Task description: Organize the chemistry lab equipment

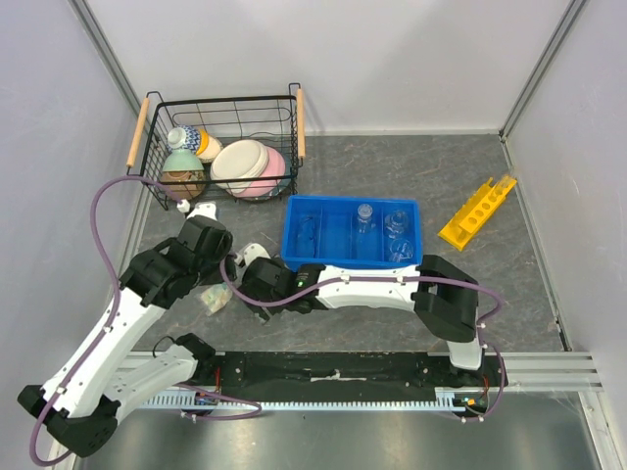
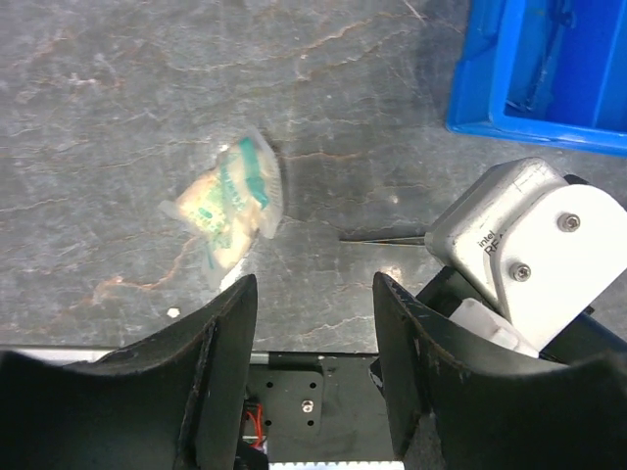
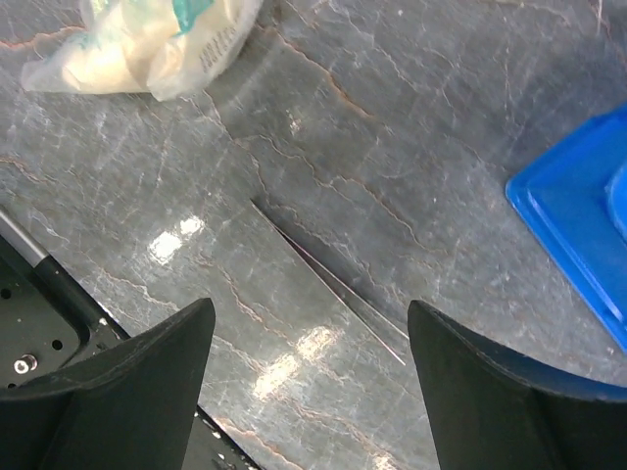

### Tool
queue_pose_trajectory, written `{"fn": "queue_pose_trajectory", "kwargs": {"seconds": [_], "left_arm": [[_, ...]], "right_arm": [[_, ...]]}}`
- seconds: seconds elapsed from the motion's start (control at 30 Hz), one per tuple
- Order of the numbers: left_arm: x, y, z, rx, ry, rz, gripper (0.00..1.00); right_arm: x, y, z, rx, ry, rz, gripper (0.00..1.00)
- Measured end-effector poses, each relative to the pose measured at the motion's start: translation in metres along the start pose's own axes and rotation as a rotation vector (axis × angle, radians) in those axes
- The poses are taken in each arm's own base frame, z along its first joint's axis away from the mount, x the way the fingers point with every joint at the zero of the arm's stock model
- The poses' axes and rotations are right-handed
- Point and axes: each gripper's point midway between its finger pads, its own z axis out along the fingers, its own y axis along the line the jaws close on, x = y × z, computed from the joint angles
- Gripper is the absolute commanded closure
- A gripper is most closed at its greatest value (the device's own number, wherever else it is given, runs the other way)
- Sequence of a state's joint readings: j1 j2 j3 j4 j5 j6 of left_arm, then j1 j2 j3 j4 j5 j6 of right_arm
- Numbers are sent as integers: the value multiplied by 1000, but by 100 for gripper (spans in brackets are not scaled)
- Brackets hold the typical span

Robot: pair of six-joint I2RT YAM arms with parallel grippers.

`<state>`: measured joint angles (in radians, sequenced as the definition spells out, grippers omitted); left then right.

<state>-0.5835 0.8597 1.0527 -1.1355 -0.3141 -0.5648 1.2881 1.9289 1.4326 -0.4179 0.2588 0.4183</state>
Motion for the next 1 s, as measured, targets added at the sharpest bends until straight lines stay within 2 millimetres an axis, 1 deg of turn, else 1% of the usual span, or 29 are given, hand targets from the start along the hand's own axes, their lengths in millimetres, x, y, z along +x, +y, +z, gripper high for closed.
{"fn": "queue_pose_trajectory", "kwargs": {"seconds": [0.13, 0.23, 0.3, 0.43, 0.5, 0.6, 0.77, 0.8, 0.9, 0.93, 1.0], "left_arm": [[0, 15, -5, -53, -23, -3, 40], [2, 24, -7, -90, -27, 4, 40], [3, 27, -7, -106, -25, 9, 40], [3, 29, -7, -118, -21, 18, 39], [2, 25, -5, -103, -21, 23, 39], [1, 25, -4, -109, -27, 26, 39], [-1, 27, 0, -124, -41, 30, 39], [-1, 27, 1, -127, -44, 32, 39], [-2, 28, 2, -130, -51, 39, 39], [-3, 28, 2, -131, -55, 41, 39], [-5, 28, 2, -134, -62, 43, 39]], "right_arm": [[-7, 9, 7, -34, -1, -48, 13], [-4, 14, 15, -62, 20, -76, 13], [3, 15, 22, -70, 42, -86, 13], [23, 11, 40, -67, 105, -104, 13], [33, 8, 48, -59, 132, -128, 13], [32, 7, 49, -60, 130, -129, 13], [32, 6, 50, -56, 131, -132, 16], [32, 6, 50, -55, 130, -133, 18], [31, 5, 50, -53, 126, -133, 26], [31, 5, 51, -52, 123, -132, 33], [30, 5, 53, -51, 114, -133, 41]]}}
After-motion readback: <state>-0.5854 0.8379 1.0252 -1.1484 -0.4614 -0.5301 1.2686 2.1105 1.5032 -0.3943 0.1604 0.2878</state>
